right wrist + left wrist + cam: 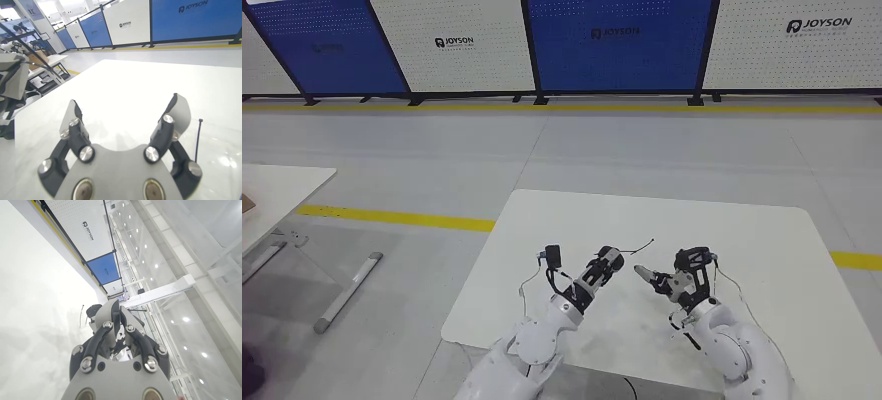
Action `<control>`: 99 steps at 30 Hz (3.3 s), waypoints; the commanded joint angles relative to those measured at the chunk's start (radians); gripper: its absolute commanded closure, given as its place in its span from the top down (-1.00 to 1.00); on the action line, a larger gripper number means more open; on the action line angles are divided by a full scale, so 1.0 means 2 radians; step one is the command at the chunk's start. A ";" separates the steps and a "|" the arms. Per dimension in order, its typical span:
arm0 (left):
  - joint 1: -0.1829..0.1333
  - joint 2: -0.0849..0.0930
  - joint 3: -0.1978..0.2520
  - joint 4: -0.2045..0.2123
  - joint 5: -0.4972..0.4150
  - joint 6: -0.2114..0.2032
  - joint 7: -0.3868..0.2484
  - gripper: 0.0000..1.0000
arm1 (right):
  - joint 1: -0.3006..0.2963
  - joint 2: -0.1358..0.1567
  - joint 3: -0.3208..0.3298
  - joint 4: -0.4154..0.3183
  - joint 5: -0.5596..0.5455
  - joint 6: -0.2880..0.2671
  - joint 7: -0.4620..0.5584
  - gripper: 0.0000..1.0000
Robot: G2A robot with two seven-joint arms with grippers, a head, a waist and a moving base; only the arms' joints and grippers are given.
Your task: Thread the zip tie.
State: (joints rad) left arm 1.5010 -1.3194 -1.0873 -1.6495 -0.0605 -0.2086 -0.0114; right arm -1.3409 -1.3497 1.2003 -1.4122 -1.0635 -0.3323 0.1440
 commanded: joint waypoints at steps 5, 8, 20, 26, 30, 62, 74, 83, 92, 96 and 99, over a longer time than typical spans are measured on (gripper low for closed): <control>-0.003 -0.001 0.002 0.004 0.007 0.003 0.010 -1.00 | -0.006 -0.001 -0.005 -0.006 0.023 -0.004 -0.015 1.00; -0.008 -0.003 0.008 0.012 0.017 0.002 0.025 -1.00 | -0.006 -0.001 -0.014 -0.009 0.035 -0.004 -0.029 1.00; -0.010 -0.005 0.017 0.020 0.030 -0.001 0.038 -1.00 | 0.008 -0.005 -0.033 0.011 0.043 0.016 -0.051 -0.02; -0.012 -0.006 0.019 0.020 0.031 -0.001 0.040 -1.00 | 0.013 -0.006 -0.041 0.015 0.047 0.015 -0.039 -0.06; -0.015 -0.007 0.024 0.024 0.032 -0.001 0.041 -1.00 | 0.015 -0.006 -0.044 0.018 0.052 0.010 -0.035 -0.04; -0.035 -0.014 0.038 0.052 0.034 0.002 0.050 -1.00 | 0.019 -0.004 -0.049 0.014 0.074 -0.004 -0.039 -0.50; -0.037 -0.016 0.039 0.056 0.034 0.000 0.054 -1.00 | 0.024 -0.002 -0.052 0.018 0.079 -0.004 -0.036 -1.00; -0.036 -0.017 0.039 0.055 0.033 -0.007 0.055 -1.00 | 0.027 -0.001 -0.056 0.022 0.077 -0.004 -0.033 -1.00; -0.032 -0.017 0.037 0.052 0.032 -0.024 0.054 -1.00 | 0.029 -0.001 -0.062 0.028 0.072 -0.004 -0.027 -1.00; -0.031 -0.017 0.036 0.052 0.032 -0.028 0.054 -1.00 | 0.029 -0.001 -0.064 0.028 0.070 -0.003 -0.025 -1.00; -0.031 -0.018 0.036 0.052 0.032 -0.028 0.056 -1.00 | 0.026 0.000 -0.063 0.026 0.081 -0.004 -0.029 -0.82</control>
State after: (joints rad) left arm 1.4396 -1.3542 -1.0147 -1.5455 0.0035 -0.2646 0.0981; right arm -1.2873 -1.3510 1.0725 -1.3586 -0.9102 -0.3398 0.0872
